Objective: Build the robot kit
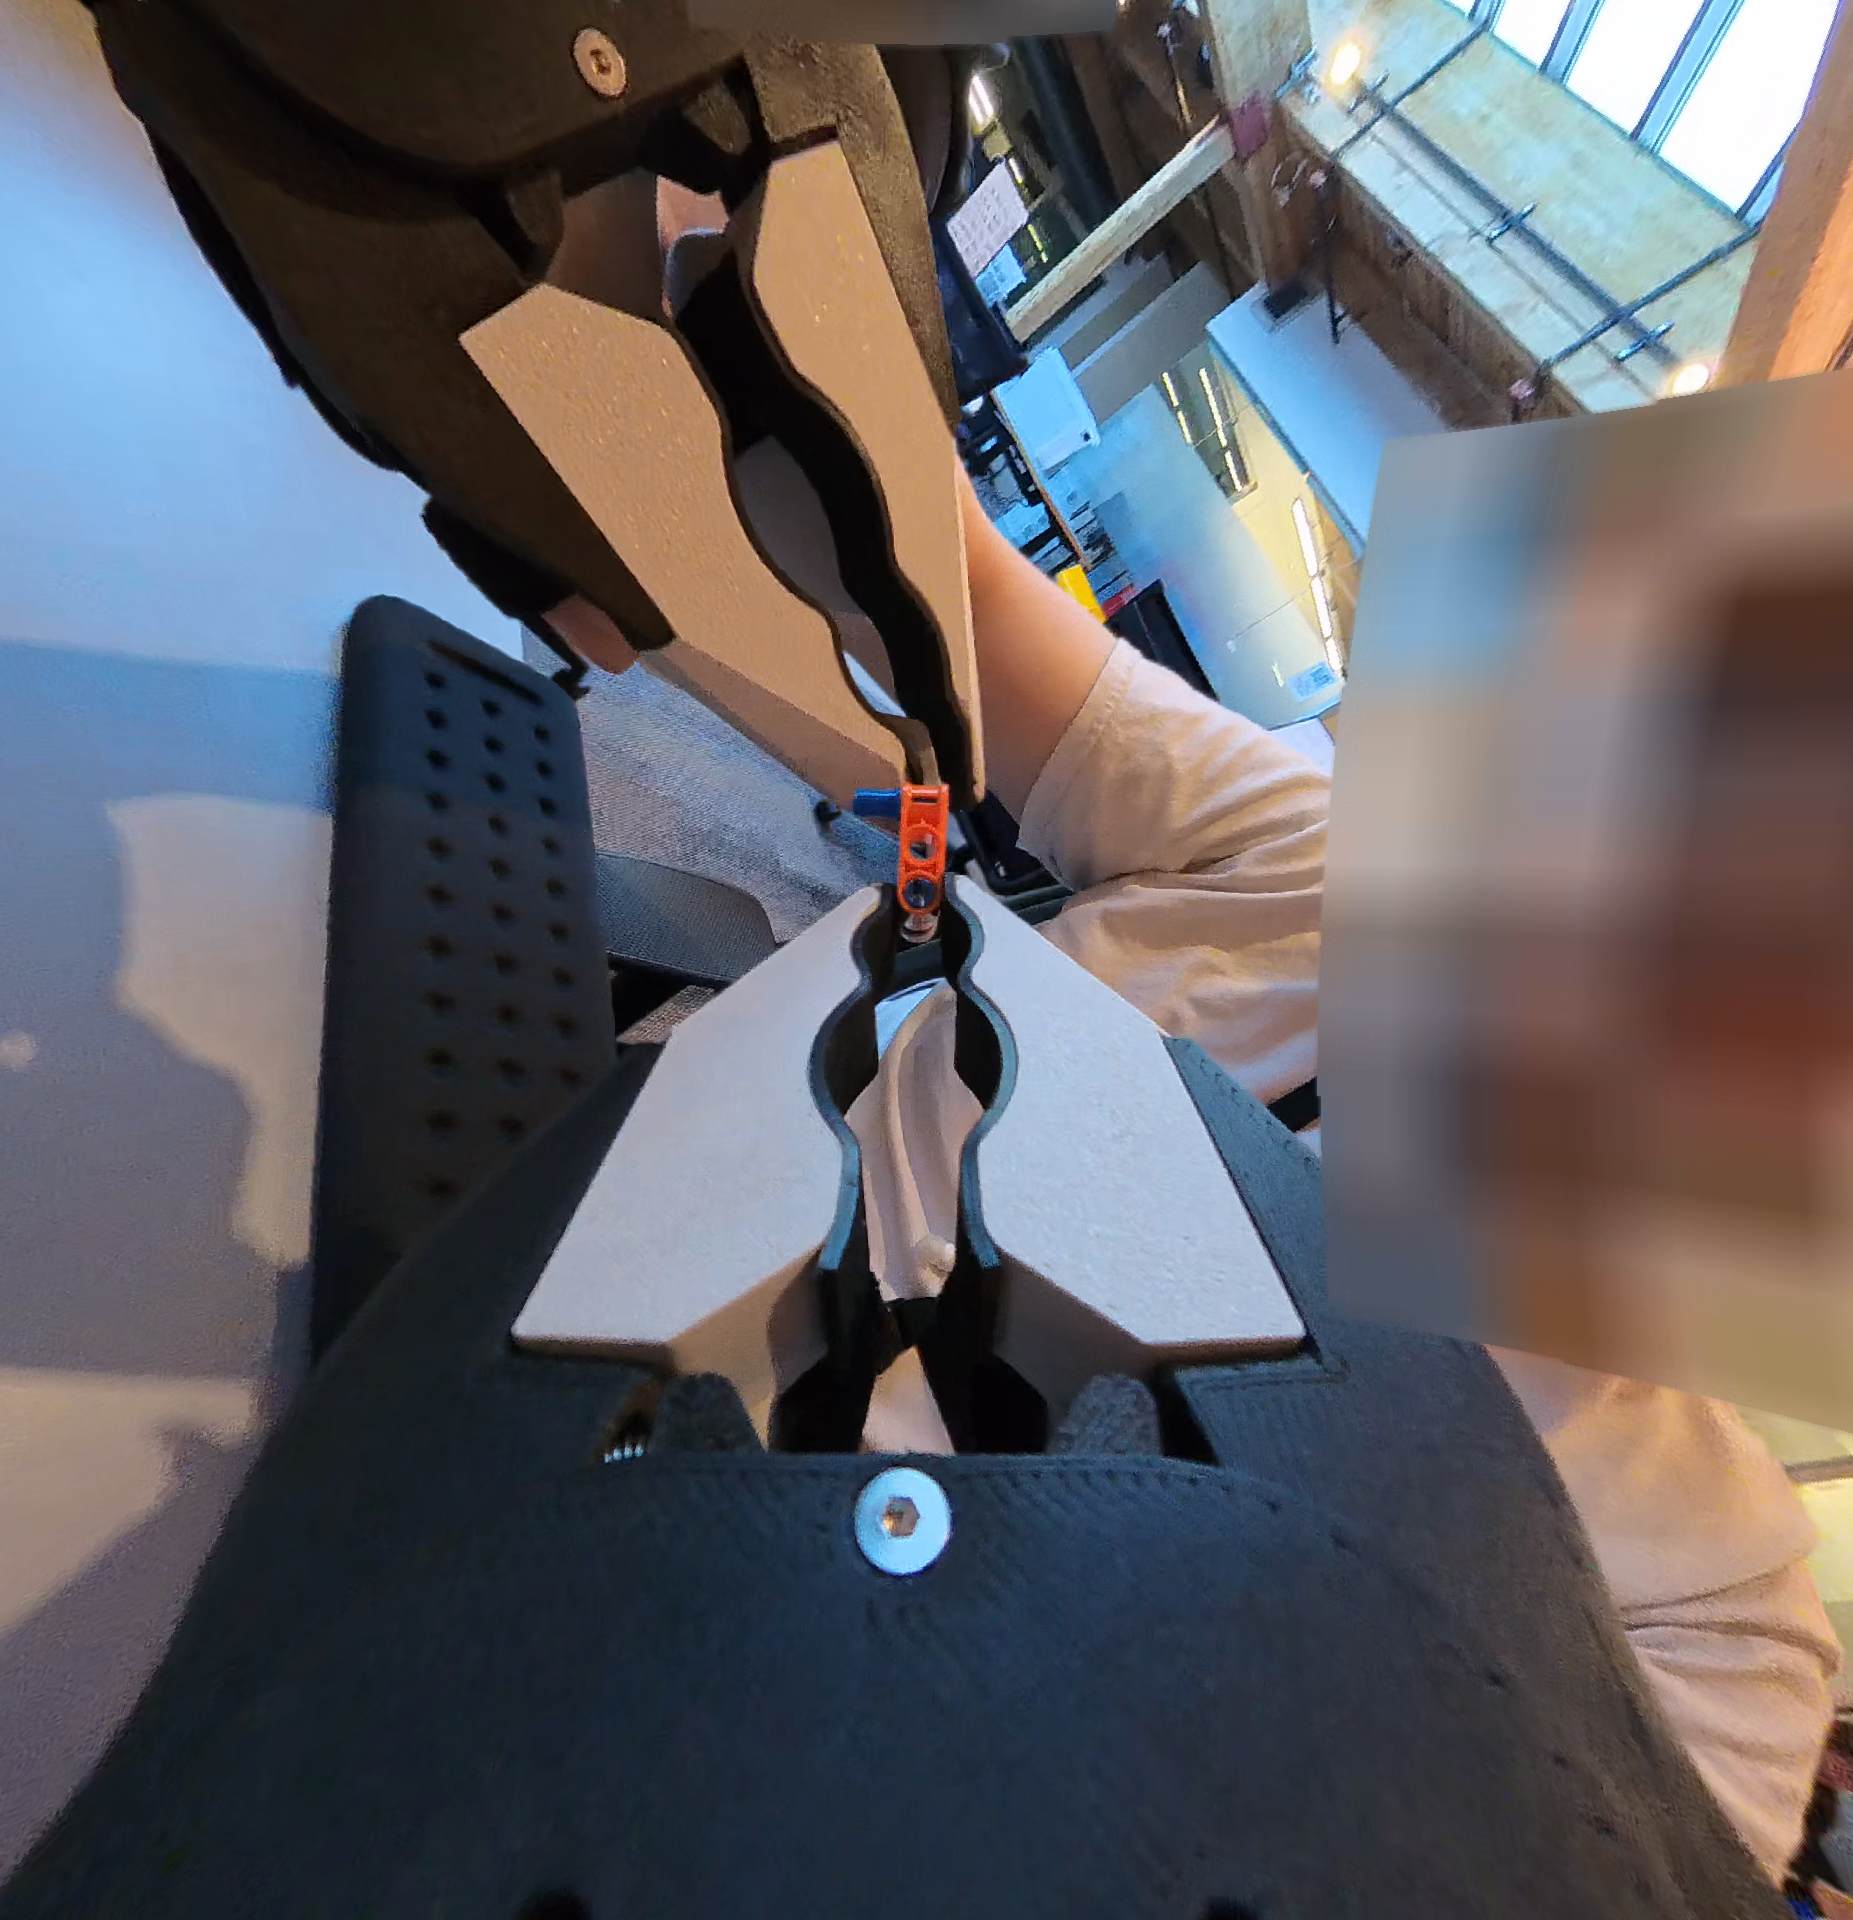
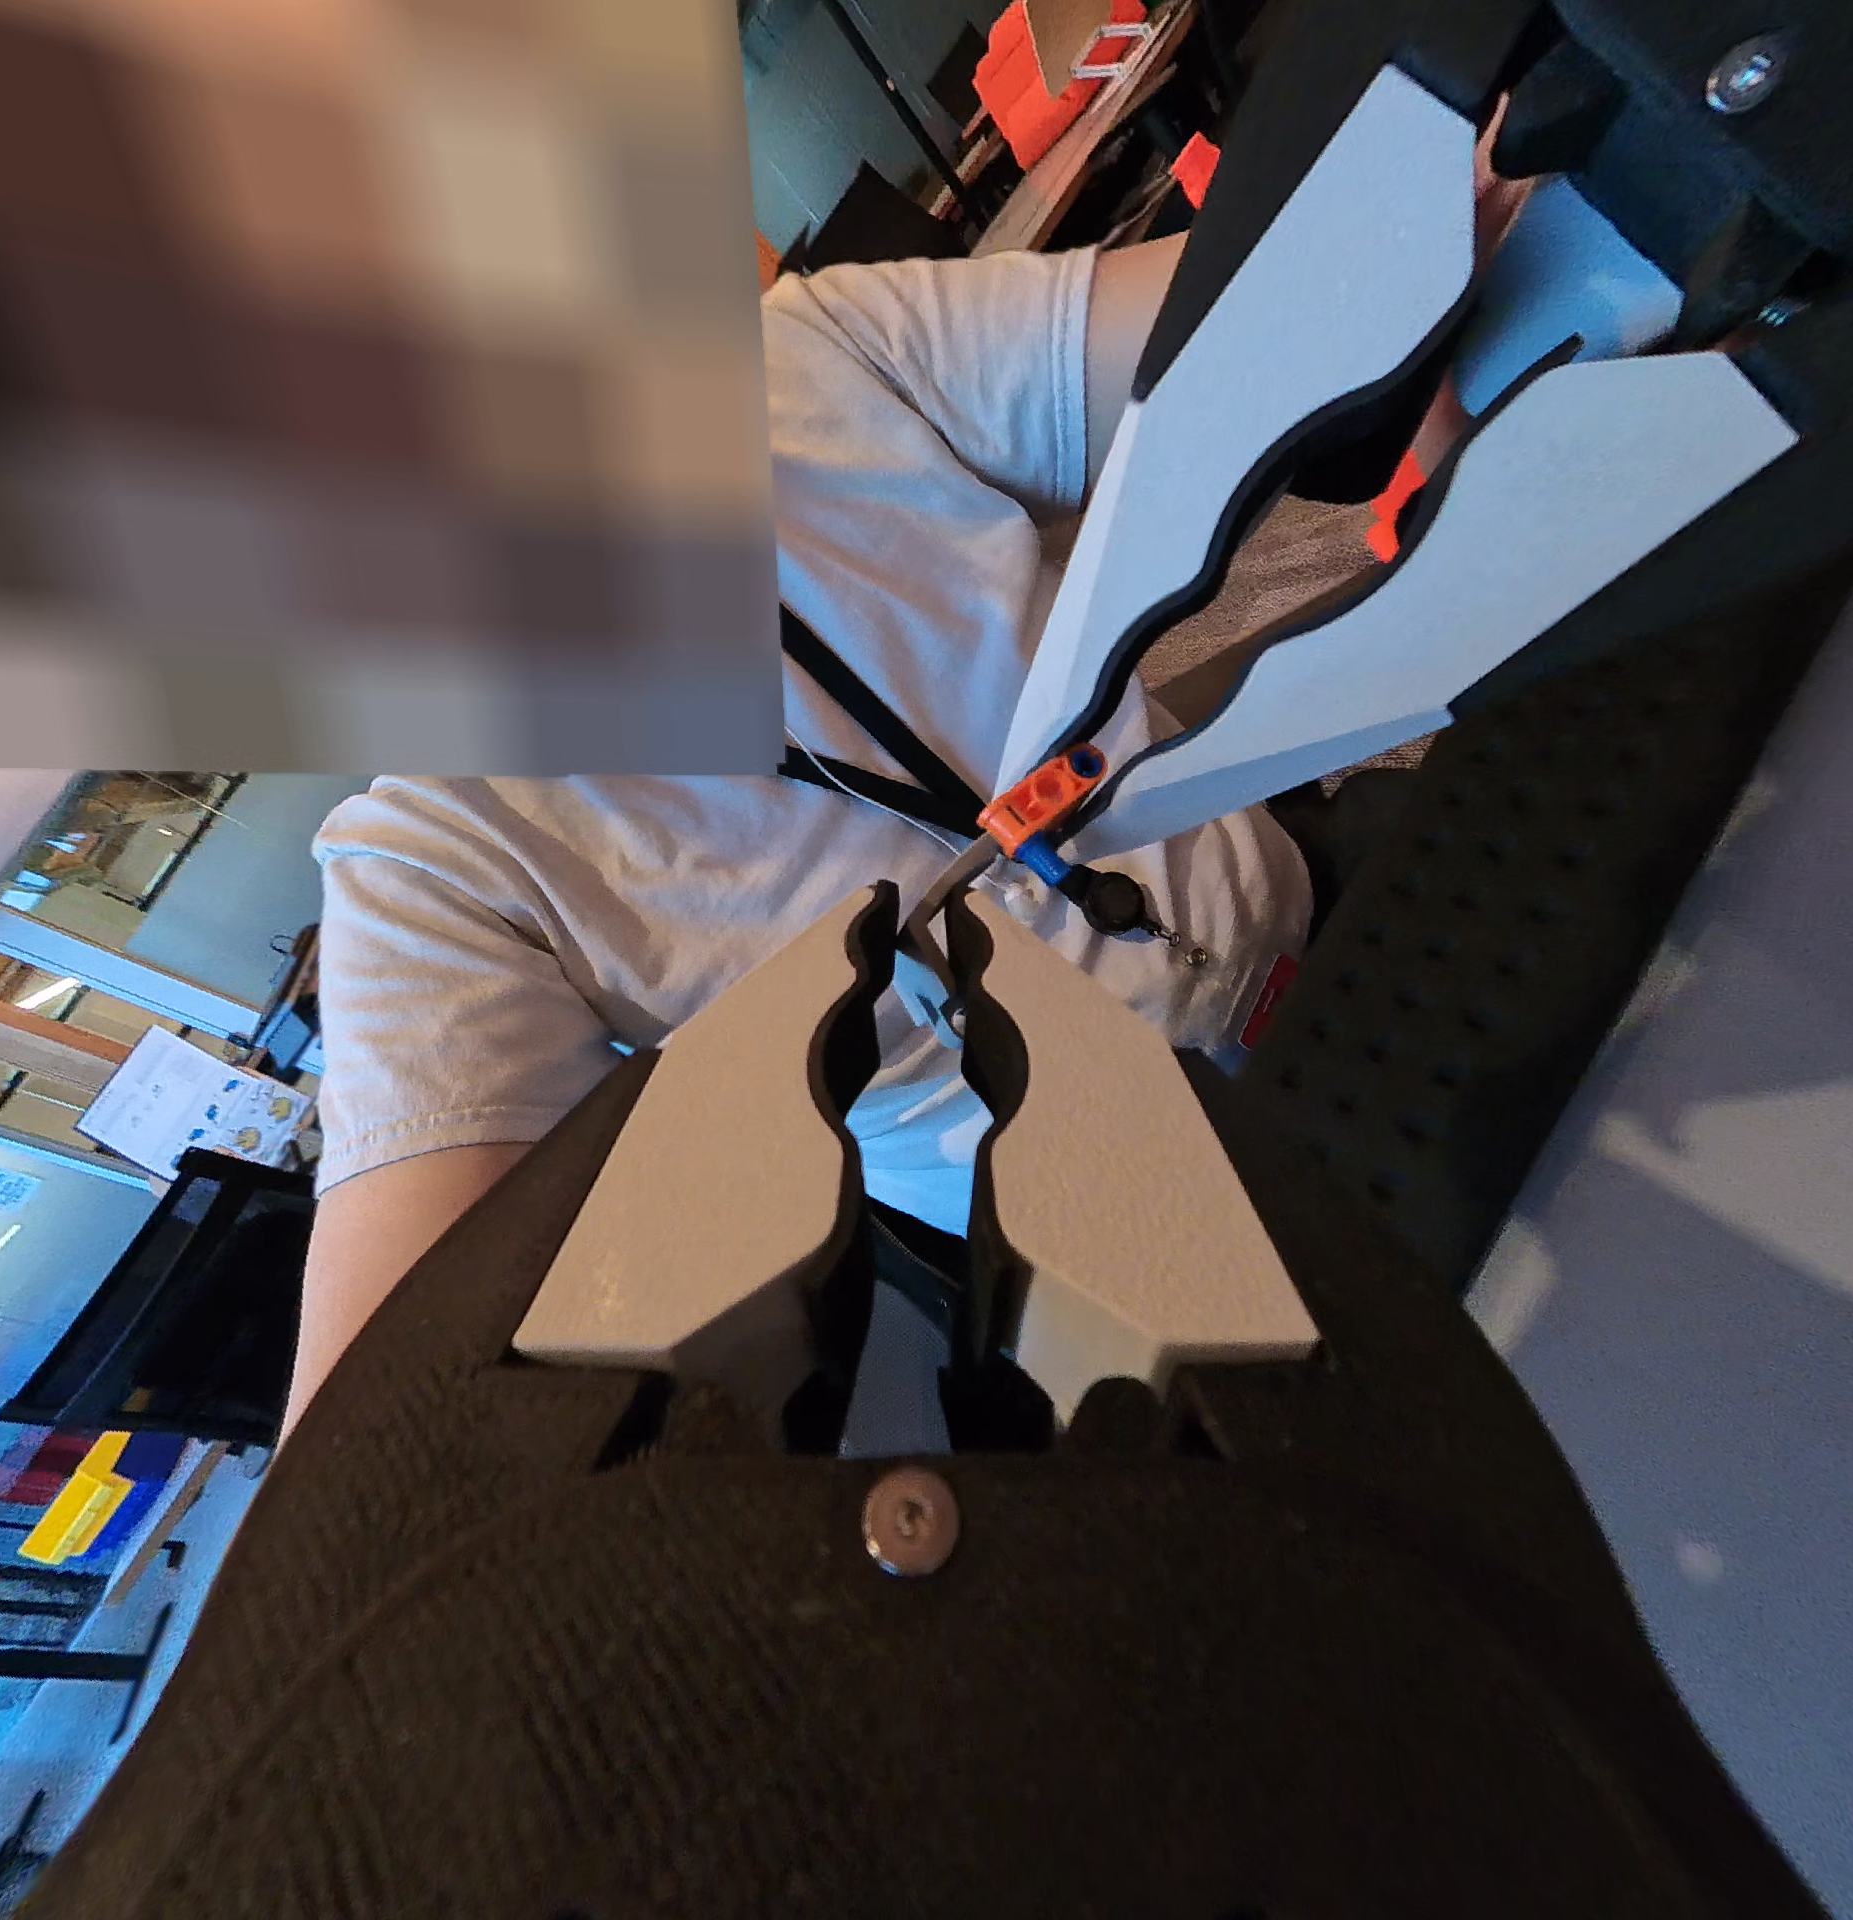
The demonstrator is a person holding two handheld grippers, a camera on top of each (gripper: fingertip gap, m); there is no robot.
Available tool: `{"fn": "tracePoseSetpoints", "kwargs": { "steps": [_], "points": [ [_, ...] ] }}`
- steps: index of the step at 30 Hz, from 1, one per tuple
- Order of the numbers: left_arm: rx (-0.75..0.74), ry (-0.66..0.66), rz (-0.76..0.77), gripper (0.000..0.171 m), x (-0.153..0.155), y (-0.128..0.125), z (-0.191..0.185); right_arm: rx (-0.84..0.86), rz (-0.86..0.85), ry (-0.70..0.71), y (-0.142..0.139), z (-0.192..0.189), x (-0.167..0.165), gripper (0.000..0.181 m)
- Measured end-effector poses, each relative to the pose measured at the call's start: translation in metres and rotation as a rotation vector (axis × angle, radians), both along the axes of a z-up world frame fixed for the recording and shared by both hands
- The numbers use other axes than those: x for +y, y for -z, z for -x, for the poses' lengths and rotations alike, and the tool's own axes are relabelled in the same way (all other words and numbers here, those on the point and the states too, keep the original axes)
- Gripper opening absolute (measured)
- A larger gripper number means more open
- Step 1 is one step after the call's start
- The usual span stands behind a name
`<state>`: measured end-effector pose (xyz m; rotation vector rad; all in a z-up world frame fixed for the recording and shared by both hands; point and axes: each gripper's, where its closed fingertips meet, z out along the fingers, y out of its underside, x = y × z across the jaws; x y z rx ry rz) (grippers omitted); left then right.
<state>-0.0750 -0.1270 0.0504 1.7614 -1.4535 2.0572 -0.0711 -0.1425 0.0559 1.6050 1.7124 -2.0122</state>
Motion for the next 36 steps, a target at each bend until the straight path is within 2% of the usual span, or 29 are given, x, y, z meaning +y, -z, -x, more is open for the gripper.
{"fn": "tracePoseSetpoints", "kwargs": {
  "steps": [4,15,21,27,36],
  "points": [
    [-0.007,0.040,0.042,0.006,0.000,0.015,0.002,0.018,0.052,-0.032,0.015,0.001,0.002,0.008],
    [0.093,0.081,-0.008,0.006,0.001,0.056,-0.002,0.012,0.158,-0.049,0.055,0.004,0.013,0.007],
    [0.133,0.076,0.071,0.005,0.012,0.064,0.001,0.028,0.167,0.007,0.065,0.007,0.028,0.009],
    [0.166,0.103,0.016,0.005,0.011,0.067,0.006,0.077,0.124,0.045,0.069,0.013,0.032,0.014],
    [0.154,0.097,-0.086,0.005,0.016,0.066,0.009,0.114,0.043,0.176,0.066,0.012,0.047,0.022]
  ]
}}
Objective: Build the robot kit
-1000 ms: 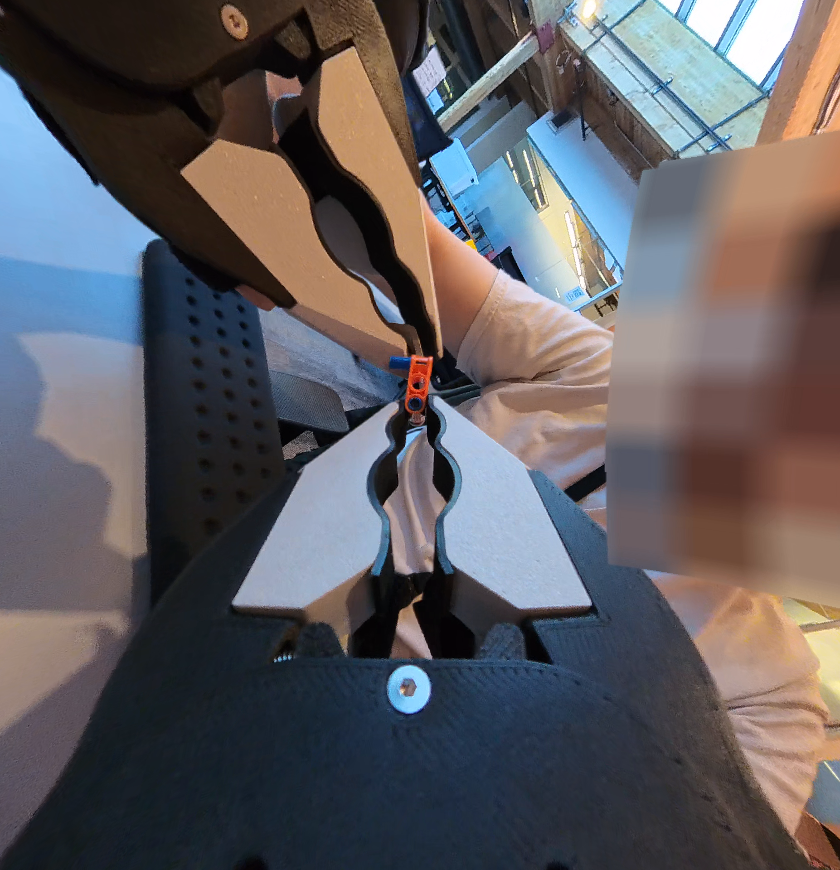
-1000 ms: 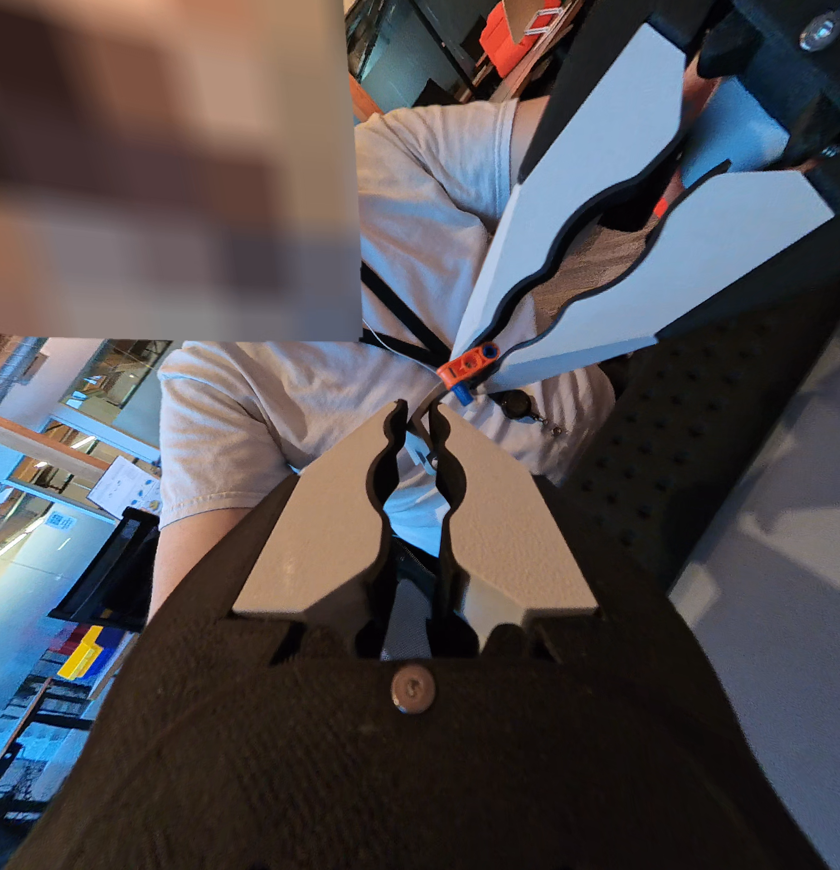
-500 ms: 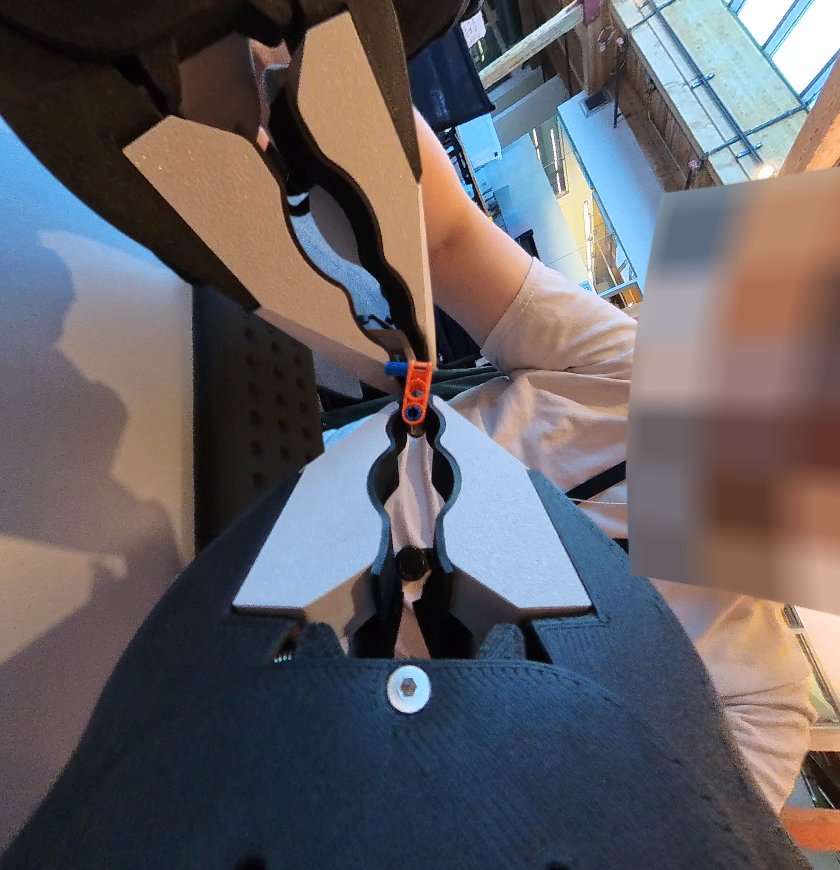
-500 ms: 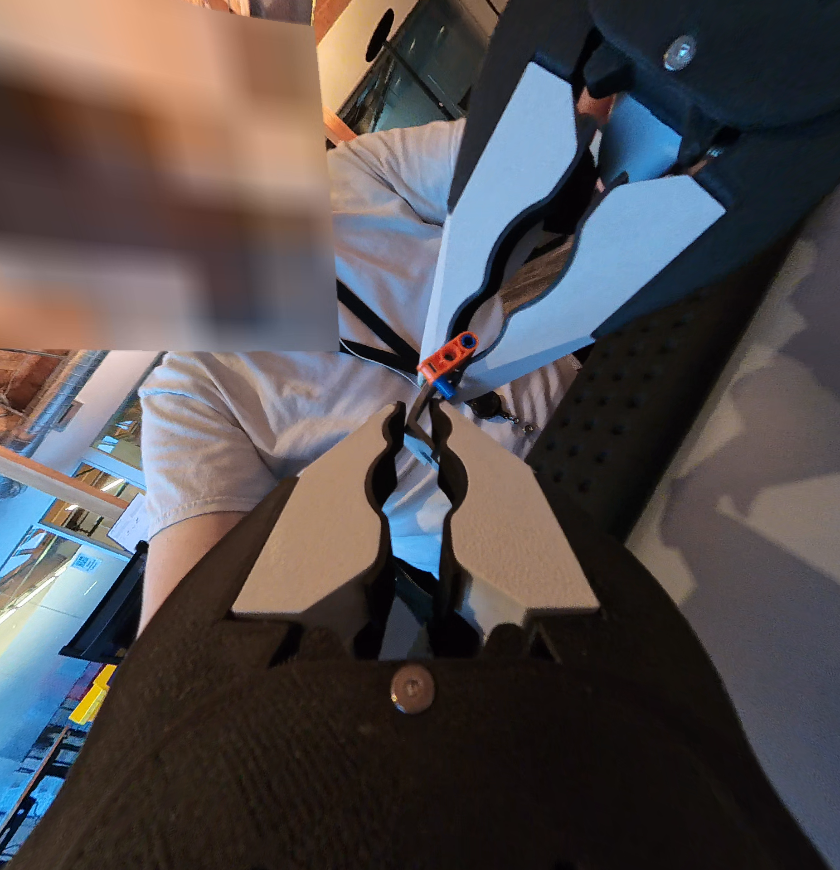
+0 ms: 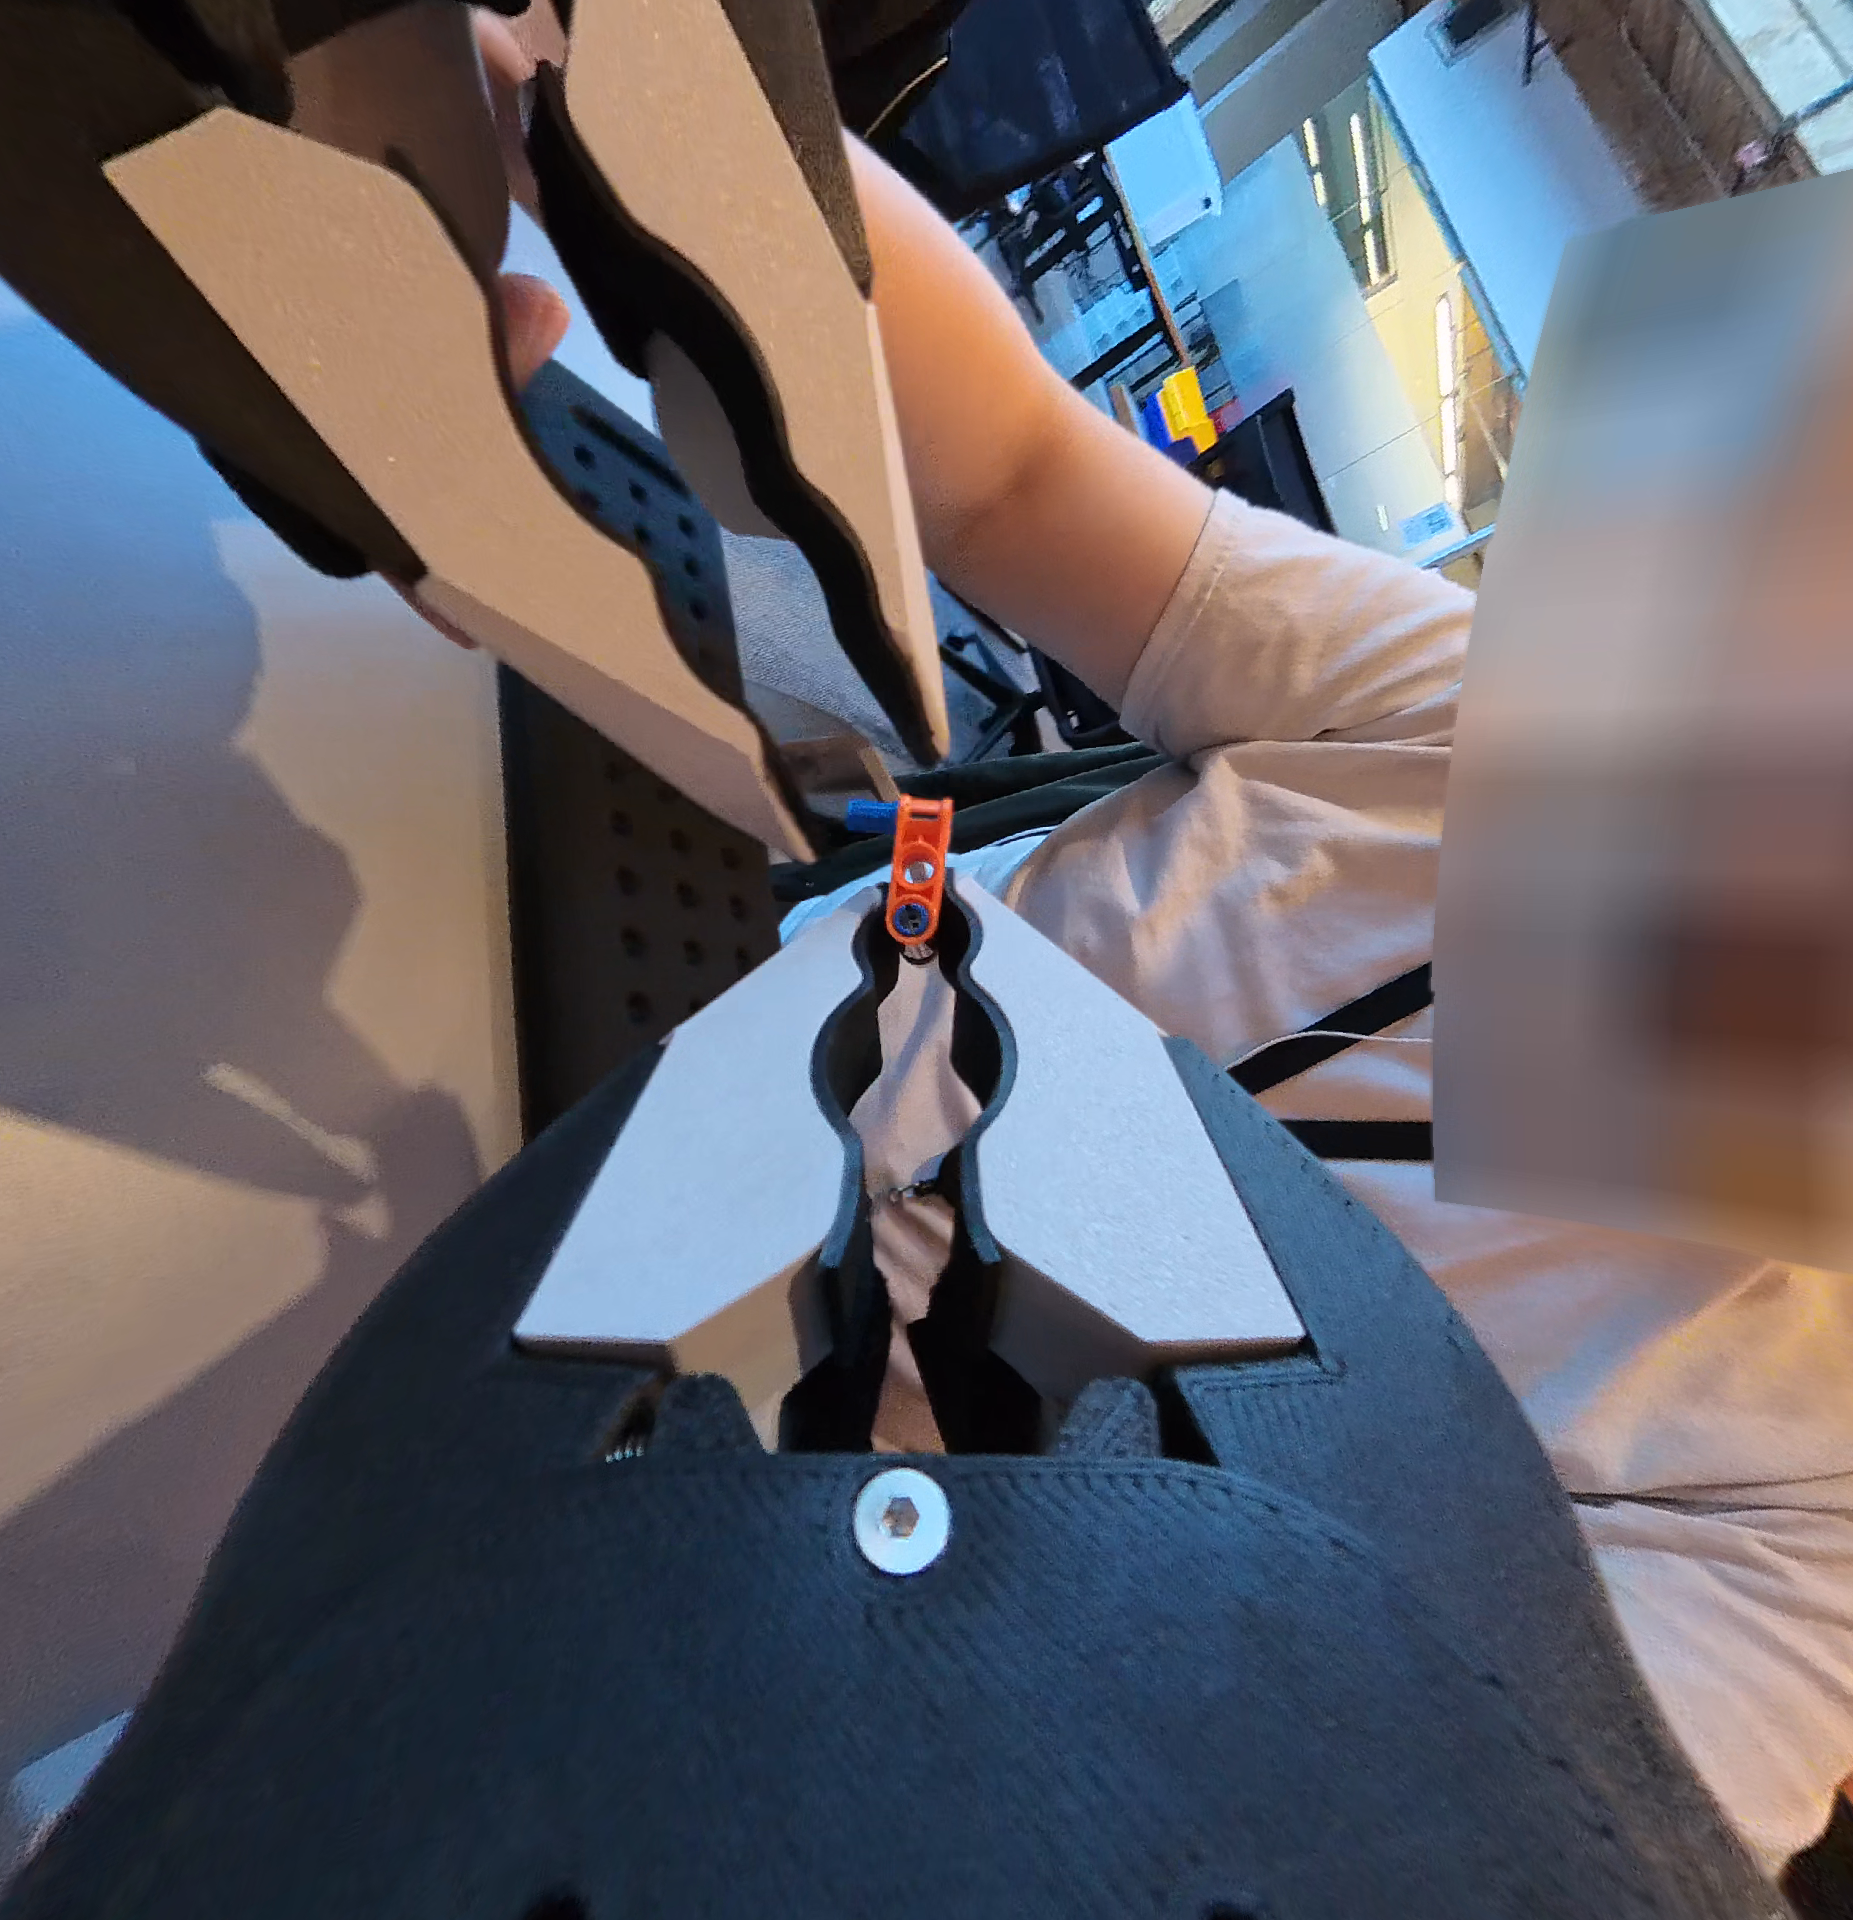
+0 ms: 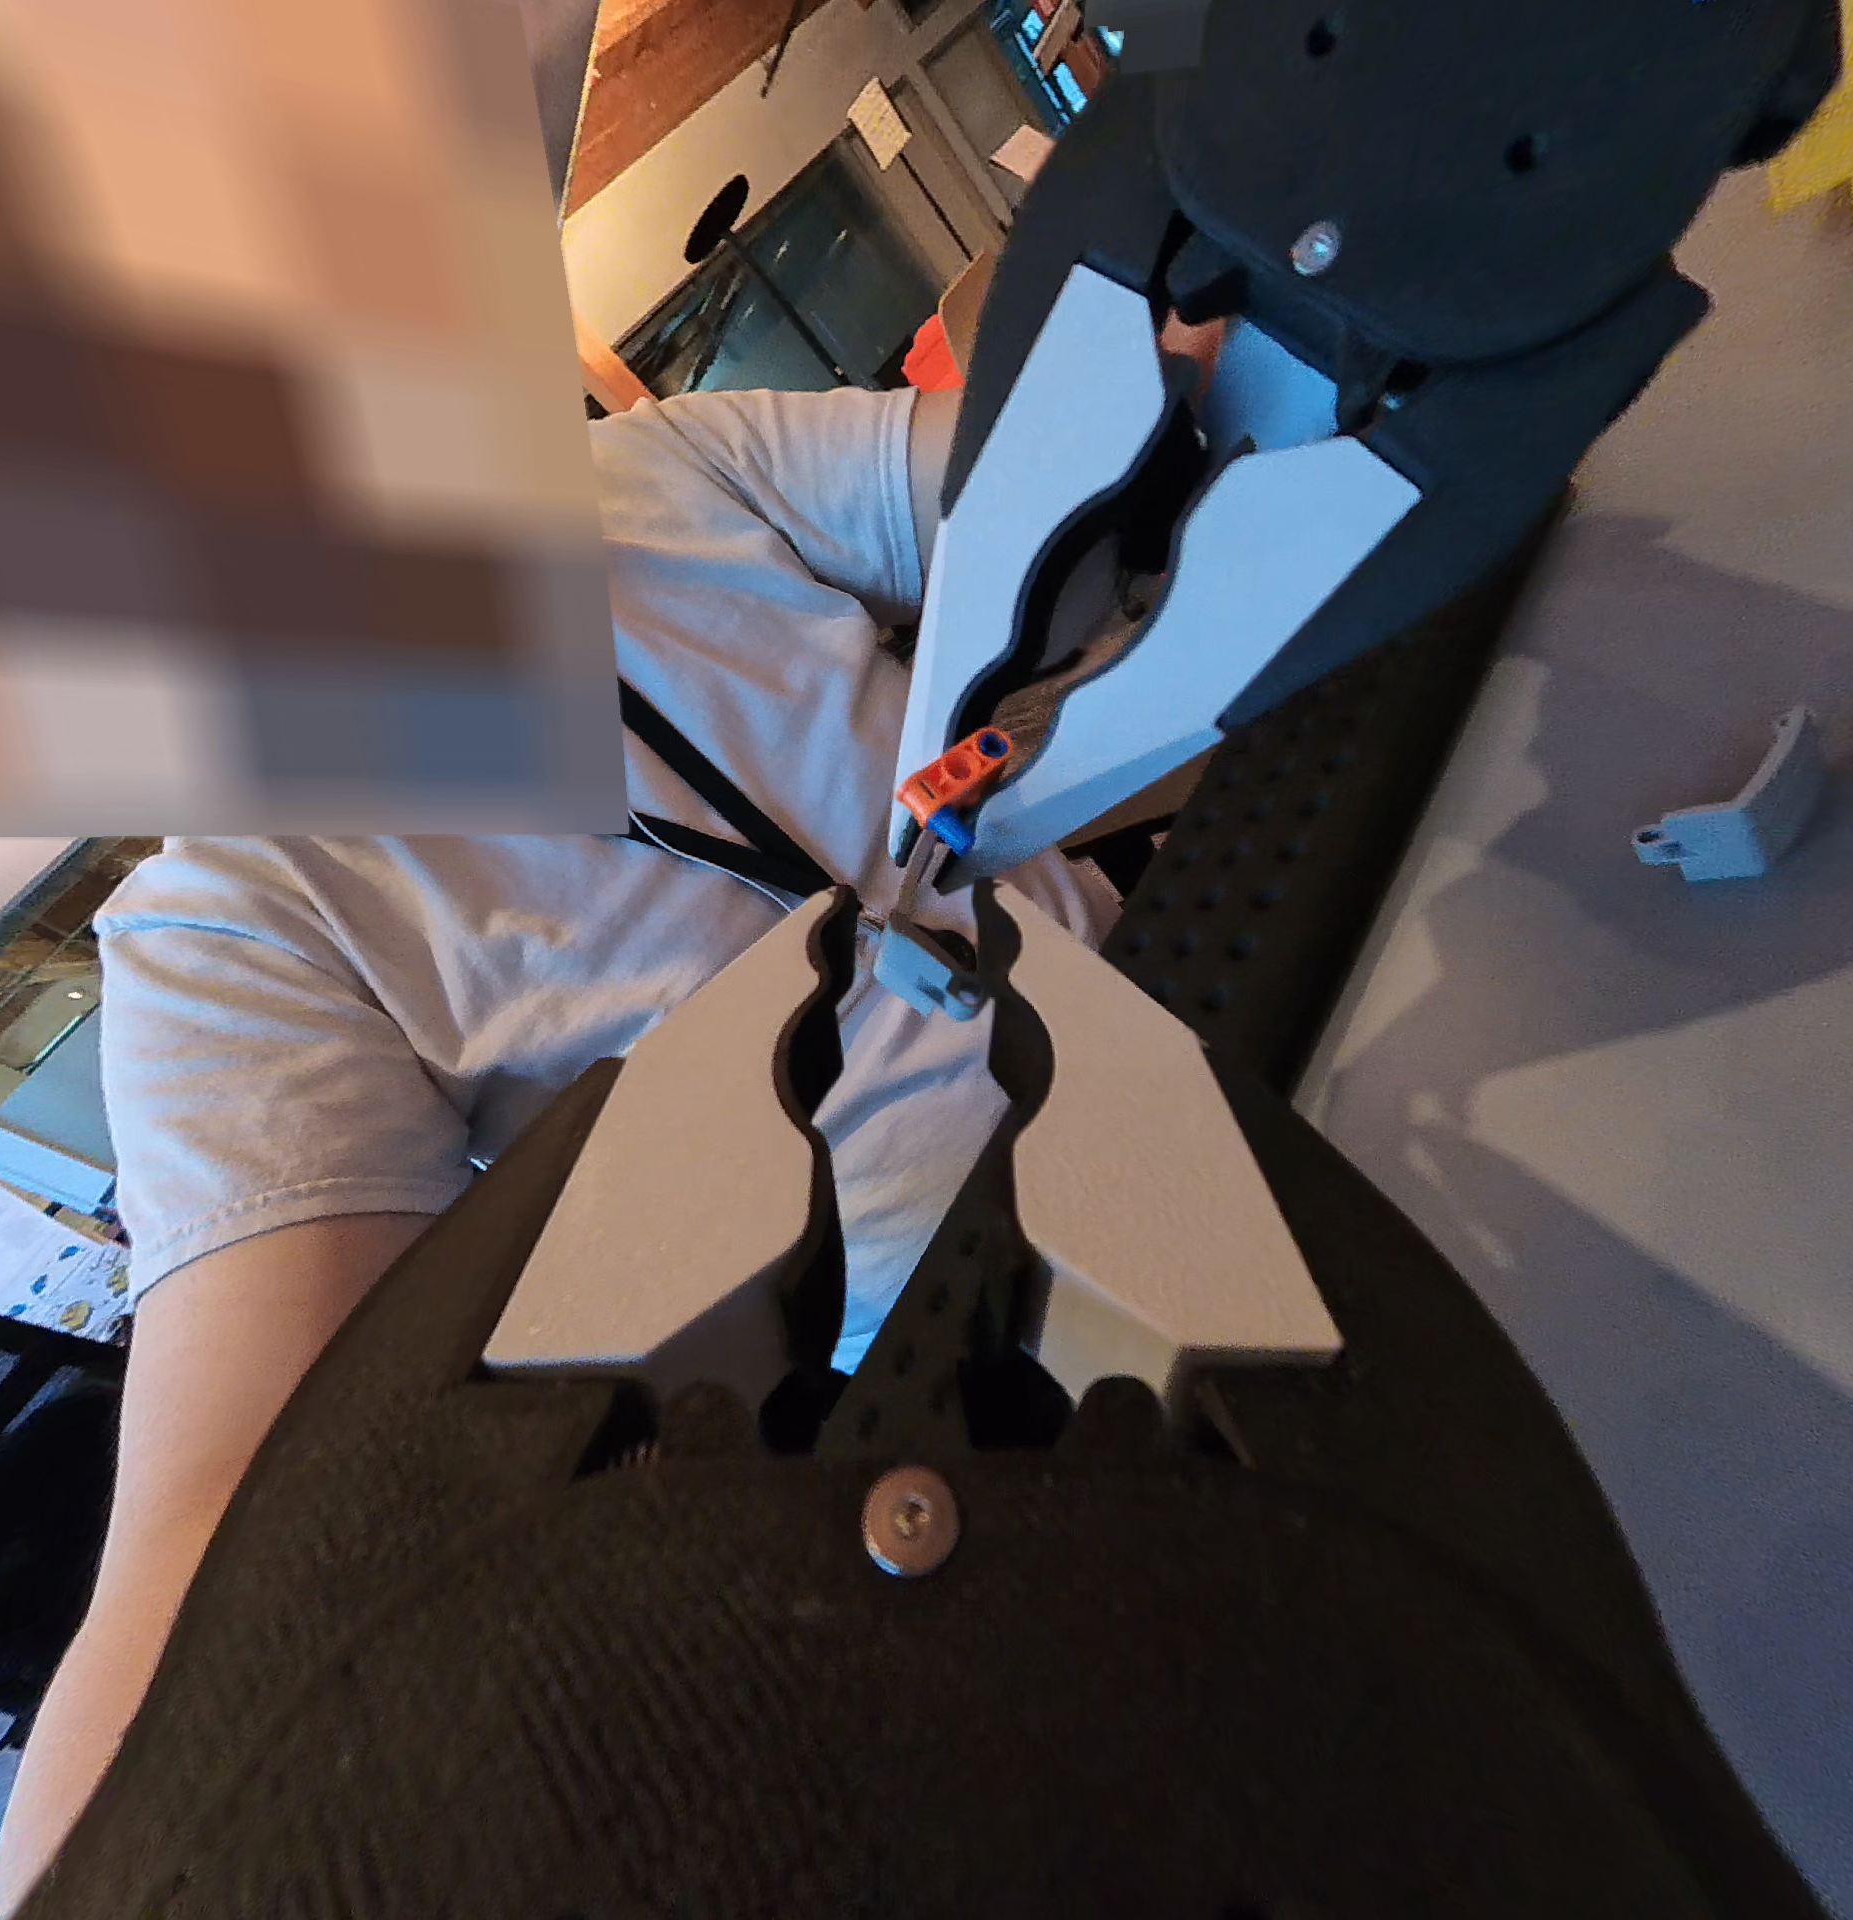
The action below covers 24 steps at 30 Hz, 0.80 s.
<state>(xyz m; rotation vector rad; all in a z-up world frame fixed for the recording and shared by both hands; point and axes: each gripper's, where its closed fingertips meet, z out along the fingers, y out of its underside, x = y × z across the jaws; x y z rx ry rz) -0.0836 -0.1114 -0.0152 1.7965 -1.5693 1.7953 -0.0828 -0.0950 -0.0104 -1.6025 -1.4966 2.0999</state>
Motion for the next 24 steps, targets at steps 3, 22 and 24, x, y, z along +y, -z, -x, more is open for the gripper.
{"fn": "tracePoseSetpoints", "kwargs": {
  "steps": [3,22,24],
  "points": [
    [0.000,0.004,-0.021,0.005,0.000,-0.005,0.000,-0.010,-0.028,0.053,0.005,-0.001,0.006,0.032],
    [0.312,0.057,-0.202,0.005,0.010,-0.062,0.009,-0.102,-1.649,0.559,-0.061,0.030,0.018,0.072],
    [0.309,0.071,-0.202,0.005,0.005,-0.068,0.006,-0.071,-1.629,0.571,-0.064,0.031,0.015,0.066]
  ]
}}
